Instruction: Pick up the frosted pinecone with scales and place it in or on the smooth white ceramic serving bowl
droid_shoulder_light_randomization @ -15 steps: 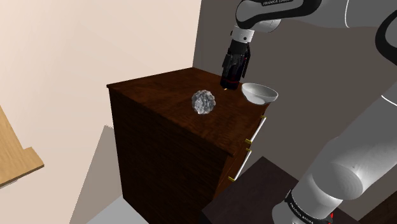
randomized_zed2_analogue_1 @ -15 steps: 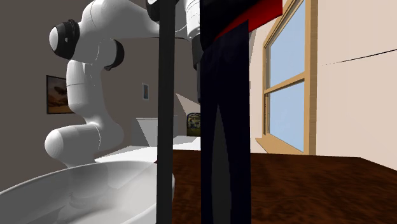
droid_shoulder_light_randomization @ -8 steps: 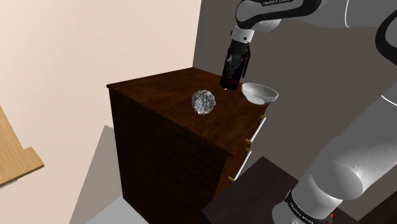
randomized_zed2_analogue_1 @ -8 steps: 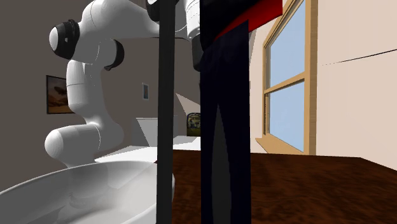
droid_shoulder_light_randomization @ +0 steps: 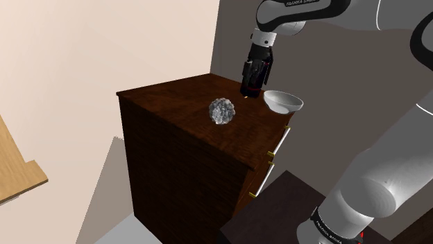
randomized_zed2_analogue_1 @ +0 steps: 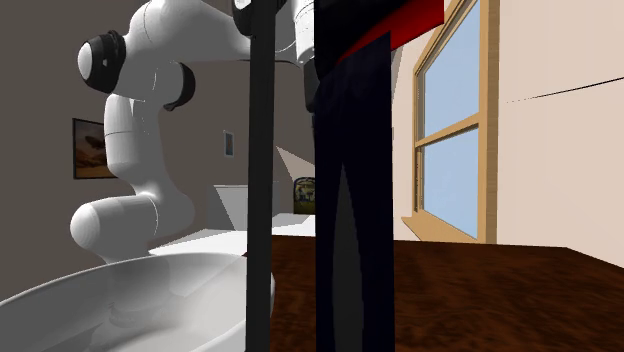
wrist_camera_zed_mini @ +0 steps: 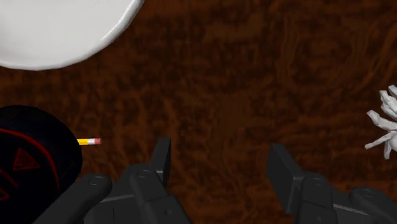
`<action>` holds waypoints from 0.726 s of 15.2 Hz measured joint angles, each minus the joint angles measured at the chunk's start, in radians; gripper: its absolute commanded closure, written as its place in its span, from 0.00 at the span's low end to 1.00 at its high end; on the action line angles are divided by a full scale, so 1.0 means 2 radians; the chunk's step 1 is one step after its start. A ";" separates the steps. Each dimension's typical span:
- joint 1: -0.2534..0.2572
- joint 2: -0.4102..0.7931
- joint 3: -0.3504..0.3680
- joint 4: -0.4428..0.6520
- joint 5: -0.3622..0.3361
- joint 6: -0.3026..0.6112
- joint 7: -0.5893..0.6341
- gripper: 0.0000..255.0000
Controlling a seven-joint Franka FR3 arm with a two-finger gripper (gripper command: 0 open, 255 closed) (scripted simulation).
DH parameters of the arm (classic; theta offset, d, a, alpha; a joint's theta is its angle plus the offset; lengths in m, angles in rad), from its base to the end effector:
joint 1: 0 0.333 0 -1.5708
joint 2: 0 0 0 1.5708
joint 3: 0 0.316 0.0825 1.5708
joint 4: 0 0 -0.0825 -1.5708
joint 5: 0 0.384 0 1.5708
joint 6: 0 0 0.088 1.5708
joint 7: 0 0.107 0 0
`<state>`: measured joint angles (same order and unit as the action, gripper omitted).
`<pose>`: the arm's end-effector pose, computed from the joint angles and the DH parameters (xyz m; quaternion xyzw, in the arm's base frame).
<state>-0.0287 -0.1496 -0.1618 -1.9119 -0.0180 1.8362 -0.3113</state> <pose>0.5127 -0.1050 0.5644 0.9974 0.0628 0.0357 0.0058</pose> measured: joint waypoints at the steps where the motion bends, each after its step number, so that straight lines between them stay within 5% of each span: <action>1: 0.003 -0.003 0.007 -0.005 -0.002 -0.001 0.018 0.00; 11: 0.048 0.034 0.080 0.013 -0.002 -0.027 0.249 0.00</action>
<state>0.0681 -0.0816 -0.0009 -1.8867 -0.0217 1.7828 0.1869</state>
